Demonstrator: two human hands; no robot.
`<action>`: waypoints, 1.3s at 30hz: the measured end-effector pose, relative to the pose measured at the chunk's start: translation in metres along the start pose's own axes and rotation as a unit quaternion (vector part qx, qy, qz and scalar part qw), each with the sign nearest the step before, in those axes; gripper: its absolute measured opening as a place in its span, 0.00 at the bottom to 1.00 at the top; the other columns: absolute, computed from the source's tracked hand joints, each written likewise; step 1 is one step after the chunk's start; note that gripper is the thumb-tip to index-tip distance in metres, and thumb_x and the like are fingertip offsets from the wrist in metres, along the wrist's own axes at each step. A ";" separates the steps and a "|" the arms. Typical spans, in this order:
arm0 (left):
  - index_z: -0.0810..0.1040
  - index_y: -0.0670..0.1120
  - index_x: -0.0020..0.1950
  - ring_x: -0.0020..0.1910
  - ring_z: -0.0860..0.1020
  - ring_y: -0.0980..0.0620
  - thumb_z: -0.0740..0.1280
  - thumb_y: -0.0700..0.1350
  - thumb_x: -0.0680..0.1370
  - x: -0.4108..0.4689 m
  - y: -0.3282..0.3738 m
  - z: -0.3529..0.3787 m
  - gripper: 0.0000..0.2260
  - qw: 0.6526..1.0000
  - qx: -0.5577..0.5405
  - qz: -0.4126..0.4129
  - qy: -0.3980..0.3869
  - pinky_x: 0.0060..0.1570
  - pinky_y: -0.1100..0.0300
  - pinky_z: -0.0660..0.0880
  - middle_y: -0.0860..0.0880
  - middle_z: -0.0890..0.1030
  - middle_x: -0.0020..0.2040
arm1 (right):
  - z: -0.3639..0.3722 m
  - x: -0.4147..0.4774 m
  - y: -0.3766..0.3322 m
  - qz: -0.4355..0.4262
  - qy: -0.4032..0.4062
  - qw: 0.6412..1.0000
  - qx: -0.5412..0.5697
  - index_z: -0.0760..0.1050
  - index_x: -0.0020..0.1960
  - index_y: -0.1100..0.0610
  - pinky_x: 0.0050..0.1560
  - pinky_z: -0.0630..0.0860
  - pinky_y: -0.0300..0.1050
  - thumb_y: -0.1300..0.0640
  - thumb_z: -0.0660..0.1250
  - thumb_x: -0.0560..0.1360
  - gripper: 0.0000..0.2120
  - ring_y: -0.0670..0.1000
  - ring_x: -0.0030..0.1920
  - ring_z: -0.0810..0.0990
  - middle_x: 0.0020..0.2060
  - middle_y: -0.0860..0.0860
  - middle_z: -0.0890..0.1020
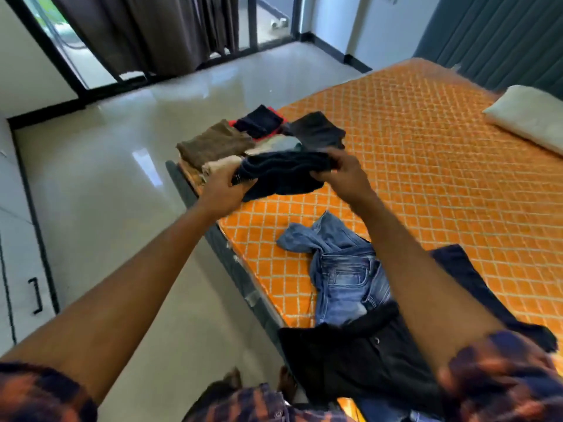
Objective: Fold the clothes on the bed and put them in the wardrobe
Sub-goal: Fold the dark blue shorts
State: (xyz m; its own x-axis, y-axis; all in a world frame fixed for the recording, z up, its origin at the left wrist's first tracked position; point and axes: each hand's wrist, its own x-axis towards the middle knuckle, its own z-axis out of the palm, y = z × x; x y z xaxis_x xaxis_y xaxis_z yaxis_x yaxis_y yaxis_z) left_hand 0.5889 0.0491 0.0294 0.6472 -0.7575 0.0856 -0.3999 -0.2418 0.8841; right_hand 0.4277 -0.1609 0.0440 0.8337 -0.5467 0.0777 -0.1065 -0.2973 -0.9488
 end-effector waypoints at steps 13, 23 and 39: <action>0.81 0.44 0.63 0.57 0.81 0.46 0.69 0.40 0.80 -0.055 -0.201 0.128 0.12 0.902 0.006 -0.334 -0.274 0.61 0.45 0.77 0.46 0.84 0.57 | 0.079 -0.101 0.211 0.421 -0.047 0.902 -0.086 0.78 0.44 0.53 0.43 0.77 0.53 0.70 0.67 0.70 0.12 0.55 0.42 0.81 0.39 0.54 0.83; 0.78 0.49 0.58 0.55 0.79 0.46 0.66 0.46 0.82 0.062 -0.277 0.135 0.06 0.882 -0.076 -0.452 -0.110 0.59 0.43 0.76 0.49 0.81 0.55 | 0.114 0.072 0.281 0.372 -0.020 0.915 -0.155 0.73 0.71 0.52 0.63 0.76 0.56 0.60 0.65 0.81 0.19 0.54 0.64 0.77 0.65 0.51 0.79; 0.68 0.47 0.72 0.70 0.66 0.40 0.69 0.57 0.74 0.023 -0.311 0.151 0.30 0.945 0.294 -0.109 -0.094 0.61 0.40 0.69 0.43 0.67 0.71 | 0.160 -0.006 0.315 0.108 -0.009 0.924 -0.366 0.77 0.67 0.56 0.69 0.69 0.54 0.64 0.66 0.69 0.26 0.59 0.70 0.71 0.70 0.57 0.73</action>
State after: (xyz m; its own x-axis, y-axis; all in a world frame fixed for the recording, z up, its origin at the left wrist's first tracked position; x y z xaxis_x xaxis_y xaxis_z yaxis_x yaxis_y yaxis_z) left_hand 0.6303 0.0153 -0.3128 0.6514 -0.7318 -0.2004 -0.5981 -0.6577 0.4579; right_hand 0.4761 -0.1261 -0.3046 0.7586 -0.6438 -0.1003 -0.6036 -0.6365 -0.4802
